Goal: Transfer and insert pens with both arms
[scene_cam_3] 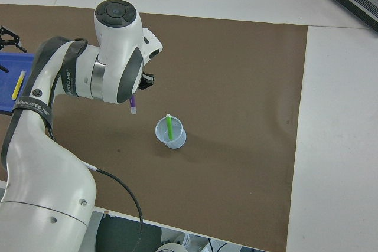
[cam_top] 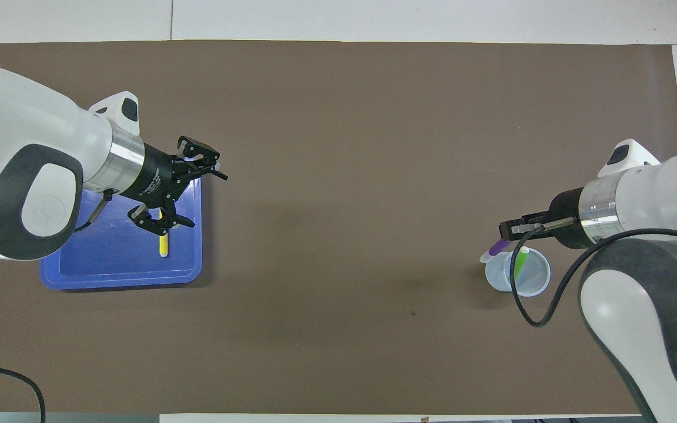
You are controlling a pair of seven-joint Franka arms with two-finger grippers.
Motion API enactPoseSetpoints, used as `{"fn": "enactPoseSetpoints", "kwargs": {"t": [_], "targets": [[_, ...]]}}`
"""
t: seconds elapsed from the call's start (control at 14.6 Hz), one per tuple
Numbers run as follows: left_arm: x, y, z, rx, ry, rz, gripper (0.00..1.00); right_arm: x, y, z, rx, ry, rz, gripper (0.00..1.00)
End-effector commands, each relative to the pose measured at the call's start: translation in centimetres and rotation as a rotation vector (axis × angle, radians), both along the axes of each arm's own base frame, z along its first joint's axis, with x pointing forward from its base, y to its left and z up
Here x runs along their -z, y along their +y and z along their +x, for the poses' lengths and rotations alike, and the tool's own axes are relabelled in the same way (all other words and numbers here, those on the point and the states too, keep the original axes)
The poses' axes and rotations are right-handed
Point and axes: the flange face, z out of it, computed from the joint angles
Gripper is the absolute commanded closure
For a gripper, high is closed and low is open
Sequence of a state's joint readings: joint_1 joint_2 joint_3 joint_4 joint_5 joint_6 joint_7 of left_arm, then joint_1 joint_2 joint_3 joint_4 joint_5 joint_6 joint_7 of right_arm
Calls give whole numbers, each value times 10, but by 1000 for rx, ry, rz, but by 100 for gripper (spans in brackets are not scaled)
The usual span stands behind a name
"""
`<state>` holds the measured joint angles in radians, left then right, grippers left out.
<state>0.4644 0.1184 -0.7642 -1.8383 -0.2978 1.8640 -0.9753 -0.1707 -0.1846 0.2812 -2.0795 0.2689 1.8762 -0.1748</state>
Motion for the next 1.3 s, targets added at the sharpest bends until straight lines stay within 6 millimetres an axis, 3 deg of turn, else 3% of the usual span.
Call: {"fn": "enactPoseSetpoints", "kwargs": {"t": [0.0,0.21,0.41,0.76,0.82,0.89,0.96,1.1,1.17,1.24], "targets": [[6,29,3,227,-80,46,0,10,-15,-3,-124,26,-114,100],[32,57,7,486,-184,95,0,18,-26,-4,-121,42,-125,100],[67,66,2,728,-212,117,0,46,-35,-9,-118,60,-125,100],[128,88,-12,1014,-264,204,2,69,-45,-17,-93,92,-124,97],[137,90,-11,1030,-269,212,3,70,-45,-17,-91,88,-126,85],[140,90,-11,1046,-271,224,6,70,-42,-17,-96,85,-126,58],[146,91,-13,1048,-260,219,12,69,-41,-16,-98,82,-126,38],[152,90,-17,1045,-253,213,16,67,-42,-14,-98,77,-125,7],[155,91,-17,1044,-250,209,18,66,-42,-11,-99,72,-123,0],[161,90,-20,1044,-245,201,20,56,-39,-5,-98,55,-113,0]]}}
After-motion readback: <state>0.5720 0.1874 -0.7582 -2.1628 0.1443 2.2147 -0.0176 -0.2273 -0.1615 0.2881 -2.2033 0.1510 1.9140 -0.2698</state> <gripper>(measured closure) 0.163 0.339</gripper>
